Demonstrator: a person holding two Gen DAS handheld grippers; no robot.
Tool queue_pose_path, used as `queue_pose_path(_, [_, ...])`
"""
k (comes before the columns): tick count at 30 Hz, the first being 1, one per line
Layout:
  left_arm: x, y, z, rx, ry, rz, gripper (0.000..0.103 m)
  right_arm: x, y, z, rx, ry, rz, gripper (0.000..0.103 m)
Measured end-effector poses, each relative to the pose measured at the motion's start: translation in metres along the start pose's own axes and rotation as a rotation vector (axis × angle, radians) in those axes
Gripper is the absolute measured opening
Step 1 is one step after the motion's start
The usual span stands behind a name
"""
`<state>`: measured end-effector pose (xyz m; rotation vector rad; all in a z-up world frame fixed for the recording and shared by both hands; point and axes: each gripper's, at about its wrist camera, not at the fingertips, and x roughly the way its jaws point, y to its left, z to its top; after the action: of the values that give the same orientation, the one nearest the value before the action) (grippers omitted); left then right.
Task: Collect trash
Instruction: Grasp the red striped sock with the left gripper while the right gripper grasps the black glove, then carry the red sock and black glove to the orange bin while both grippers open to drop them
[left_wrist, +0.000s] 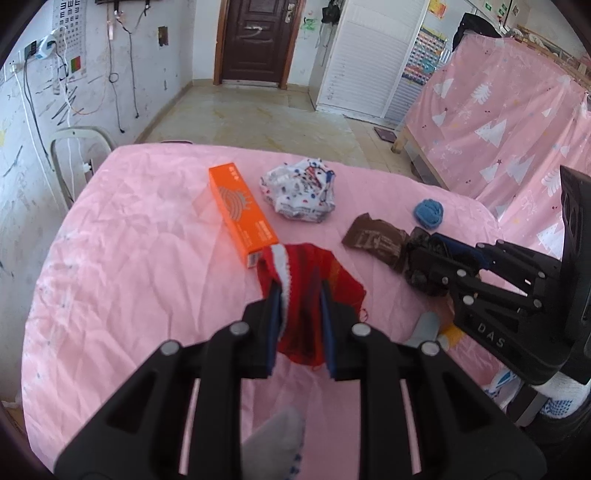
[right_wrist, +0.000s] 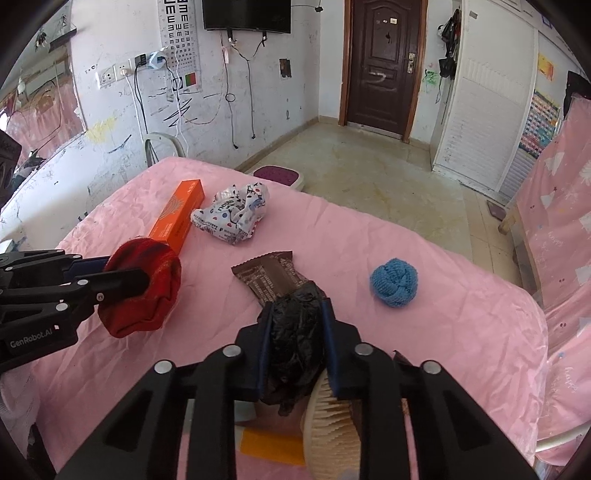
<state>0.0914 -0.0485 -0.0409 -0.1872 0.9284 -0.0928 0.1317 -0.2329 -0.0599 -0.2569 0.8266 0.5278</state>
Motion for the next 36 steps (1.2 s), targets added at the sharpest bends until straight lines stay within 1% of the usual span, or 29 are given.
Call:
queue_pose_path(4, [-0.005, 0.002, -0.001, -0.004, -0.011, 0.004, 0.019, -0.009, 0.0, 0.002, 0.017, -0.032, 0.008, 0.01])
queue_pose_path(8, [-0.014, 0.001, -0.002, -0.002, -0.031, 0.008, 0.019, -0.03, -0.001, 0.006, 0.037, -0.09, 0.035, 0.01])
queue_pose_path(11, [-0.021, -0.003, 0.0, 0.006, -0.05, 0.009, 0.019, -0.043, 0.001, 0.006, 0.038, -0.125, 0.039, 0.01])
queue_pose_path(16, [-0.035, -0.016, 0.001, 0.025, -0.08, 0.012, 0.019, -0.062, 0.002, 0.003, 0.041, -0.167, 0.04, 0.01])
queue_pose_path(22, [-0.044, -0.036, 0.001, 0.062, -0.099, 0.008, 0.019, -0.086, -0.009, -0.005, 0.066, -0.213, 0.035, 0.01])
queue_pose_path(28, [-0.049, -0.064, 0.001, 0.109, -0.111, -0.002, 0.019, -0.114, -0.031, -0.022, 0.111, -0.265, 0.013, 0.01])
queue_pose_path(36, [-0.053, -0.118, -0.004, 0.212, -0.129, -0.031, 0.019, -0.152, -0.081, -0.062, 0.215, -0.317, -0.048, 0.01])
